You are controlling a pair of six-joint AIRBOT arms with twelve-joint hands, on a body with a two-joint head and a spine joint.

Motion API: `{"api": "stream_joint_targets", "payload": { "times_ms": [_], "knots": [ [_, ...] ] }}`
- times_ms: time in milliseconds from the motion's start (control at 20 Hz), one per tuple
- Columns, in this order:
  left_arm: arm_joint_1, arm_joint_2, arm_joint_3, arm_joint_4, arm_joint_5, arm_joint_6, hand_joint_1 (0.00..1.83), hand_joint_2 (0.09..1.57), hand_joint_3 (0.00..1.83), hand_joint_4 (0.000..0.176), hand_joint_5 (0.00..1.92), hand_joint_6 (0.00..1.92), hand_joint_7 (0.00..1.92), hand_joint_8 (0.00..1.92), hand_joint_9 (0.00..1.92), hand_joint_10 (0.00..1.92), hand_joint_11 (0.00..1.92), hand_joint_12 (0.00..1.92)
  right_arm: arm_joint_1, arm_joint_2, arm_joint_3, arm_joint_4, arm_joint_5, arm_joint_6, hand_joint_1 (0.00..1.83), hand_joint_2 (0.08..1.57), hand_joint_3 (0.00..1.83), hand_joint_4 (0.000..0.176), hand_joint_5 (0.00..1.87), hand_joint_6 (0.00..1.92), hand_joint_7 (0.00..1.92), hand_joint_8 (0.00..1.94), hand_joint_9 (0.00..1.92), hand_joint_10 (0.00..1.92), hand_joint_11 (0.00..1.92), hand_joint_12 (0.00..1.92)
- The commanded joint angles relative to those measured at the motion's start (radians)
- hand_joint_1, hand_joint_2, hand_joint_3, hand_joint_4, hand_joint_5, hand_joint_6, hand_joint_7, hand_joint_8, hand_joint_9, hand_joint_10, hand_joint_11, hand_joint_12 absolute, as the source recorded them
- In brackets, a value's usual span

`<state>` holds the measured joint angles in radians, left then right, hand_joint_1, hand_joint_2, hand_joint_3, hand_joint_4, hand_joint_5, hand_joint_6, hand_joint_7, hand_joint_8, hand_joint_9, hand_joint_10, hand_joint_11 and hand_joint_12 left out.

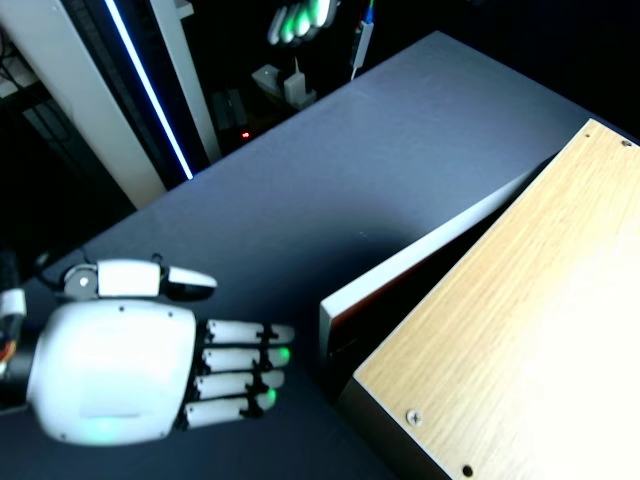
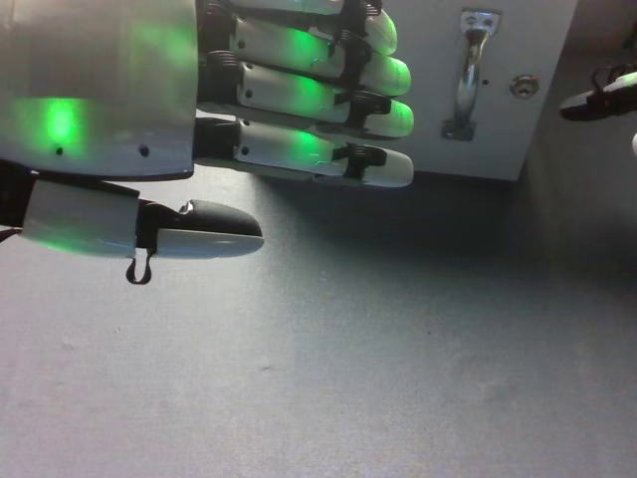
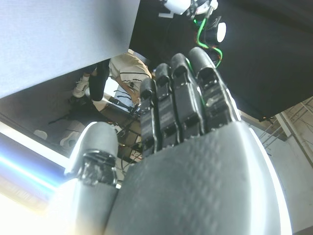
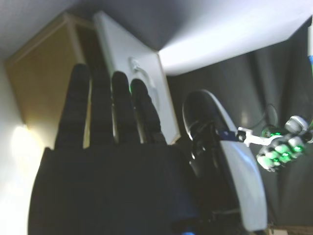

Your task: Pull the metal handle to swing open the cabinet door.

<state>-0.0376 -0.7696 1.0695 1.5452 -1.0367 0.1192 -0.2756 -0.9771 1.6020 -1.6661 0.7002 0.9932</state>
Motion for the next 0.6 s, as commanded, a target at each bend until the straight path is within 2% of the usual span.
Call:
{"api": "stream_joint_targets", "payload": {
  "times_ms": [0,550],
  "knots": [
    [-0.008,0.006,-0.004,-0.097,-0.019,0.007,0.00,1.57,0.12,0.000,0.32,0.00,0.33,0.00,0.30,0.00,0.00,0.74,0.016,0.002,0.009,0.060,0.015,0.005,0.00,1.57,0.12,0.000,0.08,0.00,0.10,0.00,0.09,0.00,0.00,0.36],
    [-0.008,0.006,-0.004,-0.097,-0.019,0.007,0.00,1.57,0.13,0.000,0.33,0.00,0.34,0.00,0.31,0.00,0.00,0.76,0.033,-0.079,0.118,0.050,0.016,0.005,0.00,1.57,0.12,0.000,0.09,0.00,0.11,0.00,0.10,0.00,0.00,0.40]
  ]
}}
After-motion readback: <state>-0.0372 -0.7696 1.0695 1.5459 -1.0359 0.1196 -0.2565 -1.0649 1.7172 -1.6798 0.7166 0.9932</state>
